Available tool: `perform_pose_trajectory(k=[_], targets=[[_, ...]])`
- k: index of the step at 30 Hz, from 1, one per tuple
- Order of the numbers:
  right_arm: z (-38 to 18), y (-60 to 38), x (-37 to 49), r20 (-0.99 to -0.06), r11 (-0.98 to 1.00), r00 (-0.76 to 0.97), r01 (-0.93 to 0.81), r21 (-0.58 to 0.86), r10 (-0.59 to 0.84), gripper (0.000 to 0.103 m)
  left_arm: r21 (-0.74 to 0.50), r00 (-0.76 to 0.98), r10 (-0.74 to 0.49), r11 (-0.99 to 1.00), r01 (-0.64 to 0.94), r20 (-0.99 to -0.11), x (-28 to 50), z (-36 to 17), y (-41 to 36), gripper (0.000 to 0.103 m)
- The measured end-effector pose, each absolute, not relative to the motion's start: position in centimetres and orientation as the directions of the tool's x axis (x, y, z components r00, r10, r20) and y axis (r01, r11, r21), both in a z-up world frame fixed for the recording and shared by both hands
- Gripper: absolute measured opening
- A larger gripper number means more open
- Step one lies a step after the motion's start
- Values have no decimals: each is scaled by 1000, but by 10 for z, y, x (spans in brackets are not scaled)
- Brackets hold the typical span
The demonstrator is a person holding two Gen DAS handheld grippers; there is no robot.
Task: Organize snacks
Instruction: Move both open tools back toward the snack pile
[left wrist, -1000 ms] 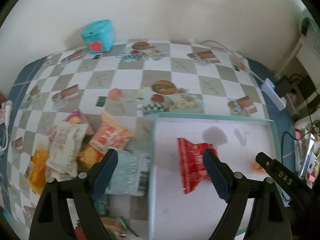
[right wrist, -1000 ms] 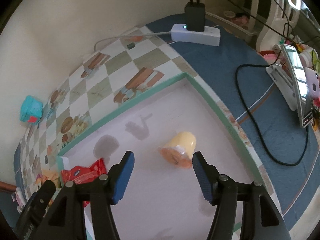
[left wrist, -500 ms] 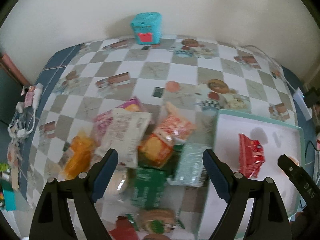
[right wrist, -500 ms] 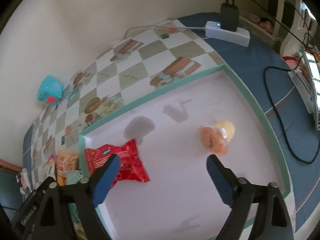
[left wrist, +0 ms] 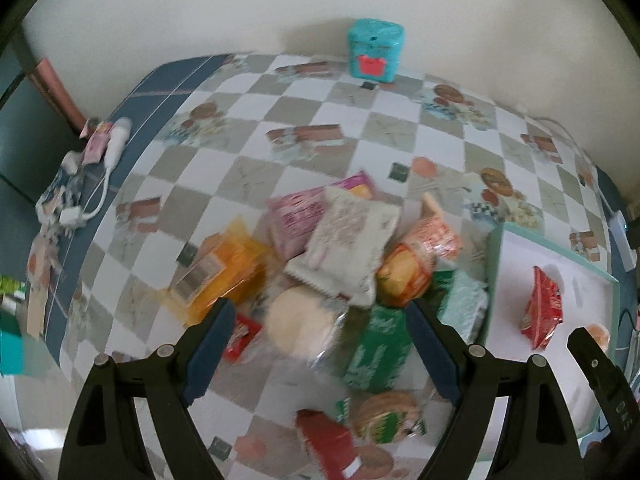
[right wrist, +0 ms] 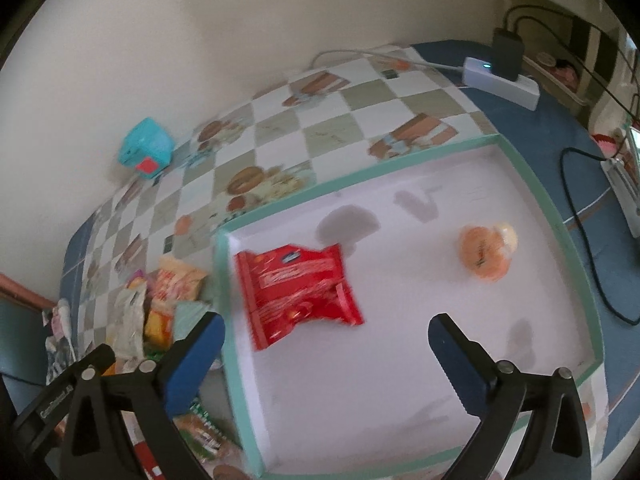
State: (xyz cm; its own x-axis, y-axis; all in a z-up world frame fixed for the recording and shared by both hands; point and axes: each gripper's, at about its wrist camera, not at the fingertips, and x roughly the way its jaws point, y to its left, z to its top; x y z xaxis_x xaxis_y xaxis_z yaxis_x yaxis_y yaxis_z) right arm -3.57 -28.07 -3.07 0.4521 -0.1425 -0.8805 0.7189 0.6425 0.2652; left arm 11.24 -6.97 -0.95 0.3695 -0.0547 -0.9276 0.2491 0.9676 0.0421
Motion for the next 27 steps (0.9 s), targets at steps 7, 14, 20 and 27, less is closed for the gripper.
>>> perform_pose_trajectory(k=[7,14,20,27], targets=[[-28,-245,-32,-880,695,462,669,262,-113,103,36,353,-40,977,208,-935,103,-14,-42,87],[-28,-211,-34,-888,744,450,624,237,-95,103,19,329,-43,983,182,-943,89,-22,-19,87],[-33,-193,-40,-900,752,427,621,221,-88,103,-19,286,-71,983,181,-956,77,-33,-9,87],[-38,-184,-50,-908,749,412,624,223,-72,103,-79,240,-118,983,165,-964,67,-41,-3,87]])
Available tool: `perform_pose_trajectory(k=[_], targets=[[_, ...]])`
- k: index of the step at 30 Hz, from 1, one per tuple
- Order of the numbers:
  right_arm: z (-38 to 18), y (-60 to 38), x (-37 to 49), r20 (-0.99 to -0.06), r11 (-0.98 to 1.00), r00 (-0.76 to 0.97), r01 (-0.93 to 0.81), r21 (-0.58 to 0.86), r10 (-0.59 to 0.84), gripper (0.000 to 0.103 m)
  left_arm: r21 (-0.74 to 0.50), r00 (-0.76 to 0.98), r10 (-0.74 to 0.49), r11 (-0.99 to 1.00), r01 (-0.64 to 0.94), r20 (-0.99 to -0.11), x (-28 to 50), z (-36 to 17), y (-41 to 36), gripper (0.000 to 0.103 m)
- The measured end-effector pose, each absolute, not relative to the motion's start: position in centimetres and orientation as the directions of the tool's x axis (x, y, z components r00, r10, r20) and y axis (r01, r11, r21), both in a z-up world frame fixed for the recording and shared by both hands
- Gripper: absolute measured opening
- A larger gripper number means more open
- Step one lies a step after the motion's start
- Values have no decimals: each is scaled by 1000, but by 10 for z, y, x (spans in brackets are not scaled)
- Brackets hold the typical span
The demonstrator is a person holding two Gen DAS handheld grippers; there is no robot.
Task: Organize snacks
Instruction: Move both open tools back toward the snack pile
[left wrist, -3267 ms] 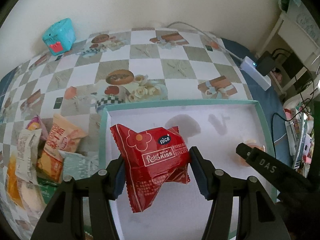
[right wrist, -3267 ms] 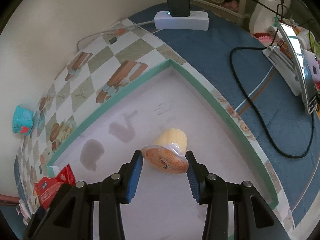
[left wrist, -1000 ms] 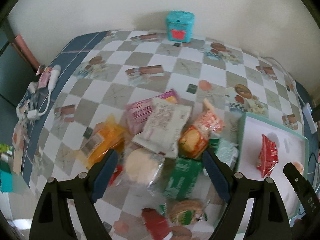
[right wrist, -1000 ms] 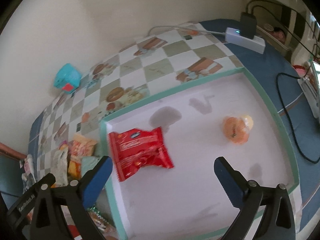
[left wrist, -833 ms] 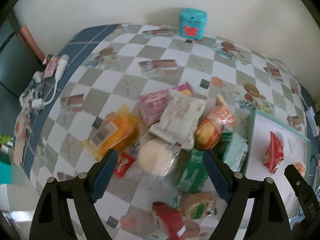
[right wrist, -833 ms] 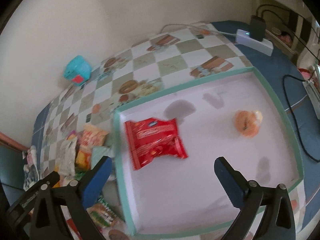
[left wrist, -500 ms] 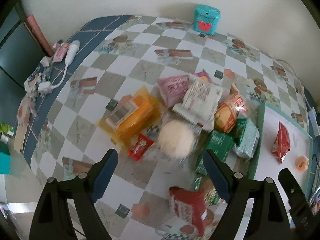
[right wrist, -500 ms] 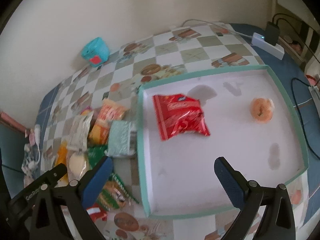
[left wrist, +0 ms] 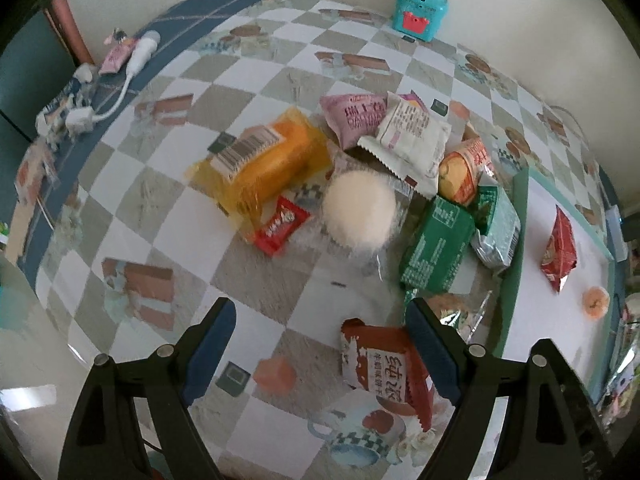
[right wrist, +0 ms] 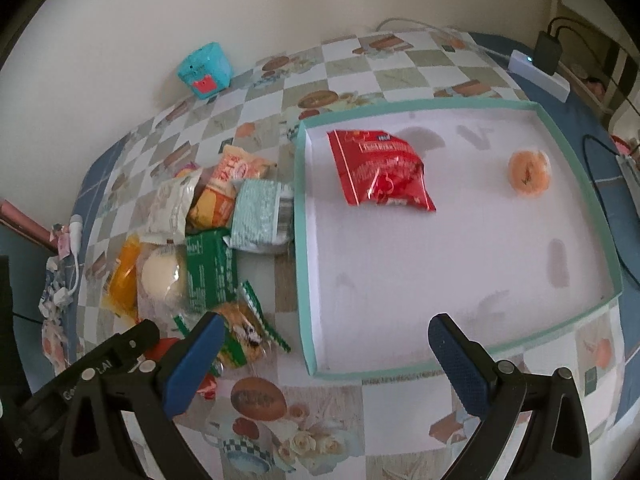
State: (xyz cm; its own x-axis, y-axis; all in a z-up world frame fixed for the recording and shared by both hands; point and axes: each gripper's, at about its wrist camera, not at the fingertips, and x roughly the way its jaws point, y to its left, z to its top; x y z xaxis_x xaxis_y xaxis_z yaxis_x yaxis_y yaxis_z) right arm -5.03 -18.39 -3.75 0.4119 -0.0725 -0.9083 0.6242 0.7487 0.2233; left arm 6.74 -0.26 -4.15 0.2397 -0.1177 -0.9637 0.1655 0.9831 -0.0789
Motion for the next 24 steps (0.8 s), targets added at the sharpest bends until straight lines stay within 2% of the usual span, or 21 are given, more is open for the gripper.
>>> perform_pose_trajectory(k=[7,14,24], targets=[[-39,-186,-54,-913,737,400,639,220,-75,103,-138,235,-165,982,127,-958,68,-41,5,87],[-42,-195,-51,-918,727,393,644,238,-47,103,-183,213,-214,970,158,-953,67,-41,-2,87],[-49,-215,-57,-928,660,373,705,262,-30,103,-156,191,-204,958,241,-960,62,-42,-22,87]])
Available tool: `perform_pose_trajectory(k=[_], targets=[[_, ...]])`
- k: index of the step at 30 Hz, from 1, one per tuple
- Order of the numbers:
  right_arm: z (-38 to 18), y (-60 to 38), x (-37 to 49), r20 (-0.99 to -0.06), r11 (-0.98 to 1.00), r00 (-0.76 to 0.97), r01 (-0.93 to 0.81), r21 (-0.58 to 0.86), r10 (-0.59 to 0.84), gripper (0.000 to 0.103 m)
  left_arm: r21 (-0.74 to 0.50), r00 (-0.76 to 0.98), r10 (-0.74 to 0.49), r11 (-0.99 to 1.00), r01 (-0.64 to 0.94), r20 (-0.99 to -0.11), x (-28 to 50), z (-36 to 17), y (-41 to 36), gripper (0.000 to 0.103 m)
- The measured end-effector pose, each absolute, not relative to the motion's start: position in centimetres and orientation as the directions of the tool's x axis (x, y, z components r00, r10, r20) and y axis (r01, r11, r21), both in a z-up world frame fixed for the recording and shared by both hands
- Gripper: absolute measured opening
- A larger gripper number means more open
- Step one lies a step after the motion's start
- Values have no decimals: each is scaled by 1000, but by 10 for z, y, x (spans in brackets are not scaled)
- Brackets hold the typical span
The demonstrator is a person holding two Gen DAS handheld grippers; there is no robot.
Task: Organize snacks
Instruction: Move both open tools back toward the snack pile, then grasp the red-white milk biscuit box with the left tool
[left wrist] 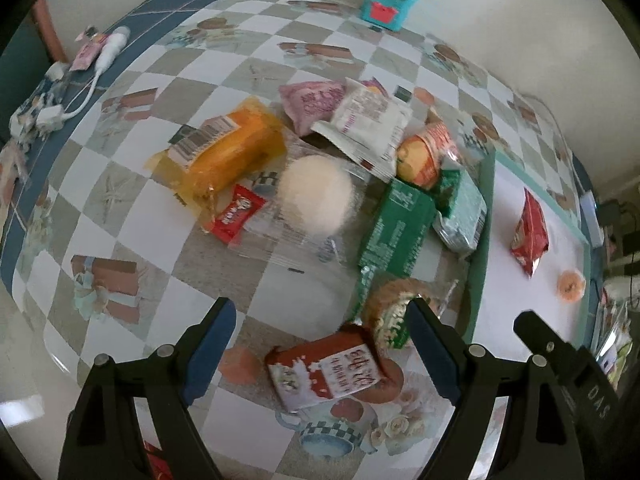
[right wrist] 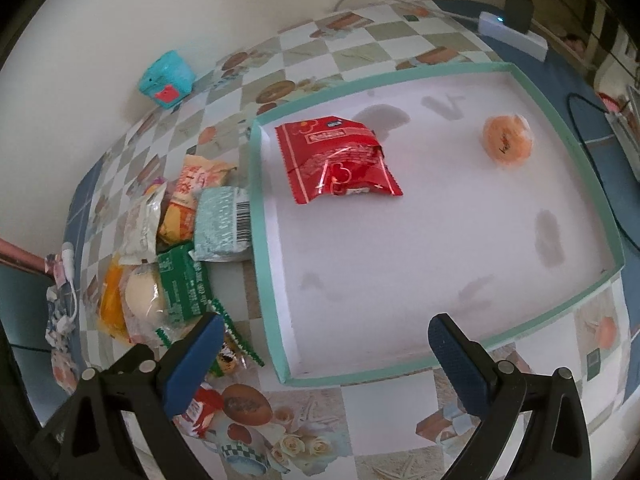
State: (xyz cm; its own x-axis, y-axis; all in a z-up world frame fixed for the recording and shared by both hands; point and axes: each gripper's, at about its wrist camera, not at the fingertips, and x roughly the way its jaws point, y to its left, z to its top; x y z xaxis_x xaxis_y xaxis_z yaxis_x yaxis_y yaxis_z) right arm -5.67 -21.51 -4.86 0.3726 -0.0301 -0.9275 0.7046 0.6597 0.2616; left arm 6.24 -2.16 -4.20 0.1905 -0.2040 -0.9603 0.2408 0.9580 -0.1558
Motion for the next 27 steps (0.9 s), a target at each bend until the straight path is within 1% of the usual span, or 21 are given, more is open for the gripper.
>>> perform_pose_trajectory(k=[6,19,24,27], targets=[[-52,-219,-58,-930,649,367,713,267,-20,103,-125,174,-188,938,322,-967,55,-47,-41,87],[-50,-220,-74,-937,618,347,745,250,-39,103,-85,71,-117,934,347,-991,37,-77,-52,87],[-48,-215,-83,-939,623,342,743,247,-36,103,-73,53,-95,945,320,-994,31,-85,-46,87],[-46,-213,-85,-937,629,346,738,244,-42,103,-97,22,-107,956,276,-994,32,-91,-39,87]])
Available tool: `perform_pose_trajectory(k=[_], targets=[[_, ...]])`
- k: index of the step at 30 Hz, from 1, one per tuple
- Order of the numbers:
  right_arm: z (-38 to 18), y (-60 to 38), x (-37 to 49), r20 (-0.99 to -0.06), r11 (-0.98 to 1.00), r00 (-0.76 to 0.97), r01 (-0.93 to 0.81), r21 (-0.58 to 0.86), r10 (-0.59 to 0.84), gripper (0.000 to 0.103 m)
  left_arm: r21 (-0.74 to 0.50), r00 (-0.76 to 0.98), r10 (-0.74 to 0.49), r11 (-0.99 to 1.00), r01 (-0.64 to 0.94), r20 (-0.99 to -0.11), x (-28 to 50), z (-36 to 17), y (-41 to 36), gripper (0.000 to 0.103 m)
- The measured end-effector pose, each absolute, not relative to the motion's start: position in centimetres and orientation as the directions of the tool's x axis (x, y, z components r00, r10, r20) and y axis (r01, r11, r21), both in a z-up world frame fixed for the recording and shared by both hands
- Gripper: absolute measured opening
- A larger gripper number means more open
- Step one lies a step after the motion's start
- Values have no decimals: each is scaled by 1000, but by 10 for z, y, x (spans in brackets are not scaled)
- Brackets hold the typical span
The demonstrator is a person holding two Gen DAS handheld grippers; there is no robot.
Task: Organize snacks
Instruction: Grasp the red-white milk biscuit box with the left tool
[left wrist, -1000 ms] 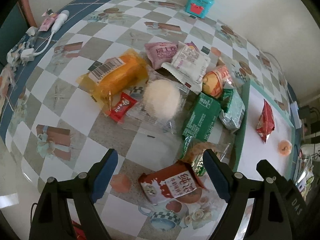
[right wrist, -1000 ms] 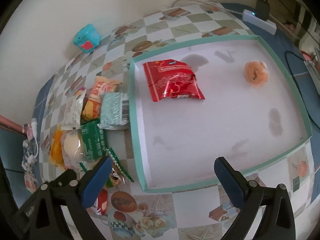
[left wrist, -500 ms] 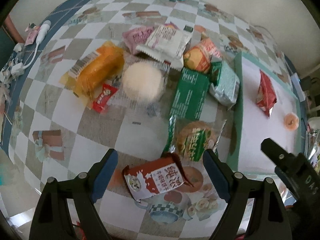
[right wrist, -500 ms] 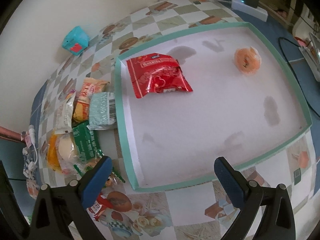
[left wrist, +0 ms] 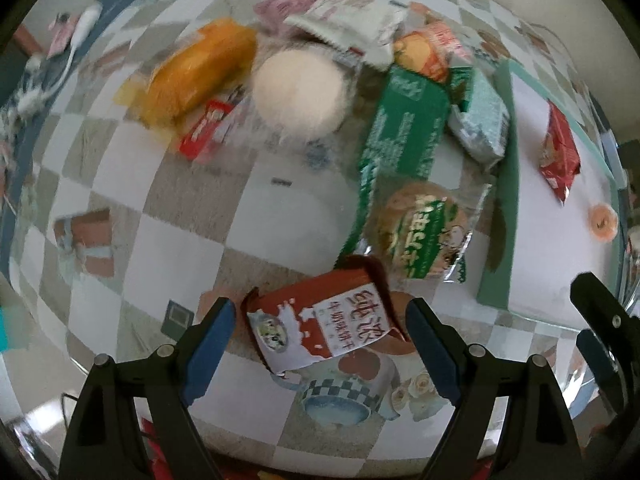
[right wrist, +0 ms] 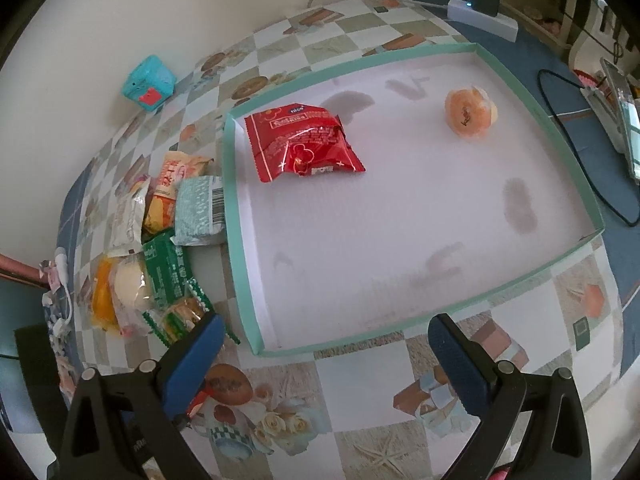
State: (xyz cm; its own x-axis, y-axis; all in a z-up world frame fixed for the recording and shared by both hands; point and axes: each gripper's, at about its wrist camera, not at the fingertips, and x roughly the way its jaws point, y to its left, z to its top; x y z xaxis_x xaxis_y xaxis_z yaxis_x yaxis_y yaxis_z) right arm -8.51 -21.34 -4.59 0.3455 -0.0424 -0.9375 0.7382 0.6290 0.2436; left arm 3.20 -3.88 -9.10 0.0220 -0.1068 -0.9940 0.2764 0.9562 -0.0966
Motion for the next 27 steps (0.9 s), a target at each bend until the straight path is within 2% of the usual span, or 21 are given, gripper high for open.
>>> perform_pose_trajectory(k=[6,15,16,18,23,27], targets=[[-47,-212,-85,-940,633,339,736,239,-39,103,-130,-26,-127,968,215,-992,33,-102,-28,88],[-48,-211,-82,-941,644,337,729,234,-40,103,-112,-37,-106,964,241,-994,31,-105,-44,88],[-48,-211,-82,-941,644,337,729,233,-41,103,-110,-35,-104,964,244,-994,31,-105,-46,87],[-48,-211,-81,-941,643,336,730,232,-42,103,-117,-35,-112,963,245,-993,31,-103,-50,78],[-48,-210,-79,-941,652,334,724,226,-46,103,-109,-15,-108,963,246,-994,33,-100,-51,73],[-48,-207,-76,-939,667,339,711,221,-50,103,-99,0,-102,967,235,-995,36,-97,-47,72]])
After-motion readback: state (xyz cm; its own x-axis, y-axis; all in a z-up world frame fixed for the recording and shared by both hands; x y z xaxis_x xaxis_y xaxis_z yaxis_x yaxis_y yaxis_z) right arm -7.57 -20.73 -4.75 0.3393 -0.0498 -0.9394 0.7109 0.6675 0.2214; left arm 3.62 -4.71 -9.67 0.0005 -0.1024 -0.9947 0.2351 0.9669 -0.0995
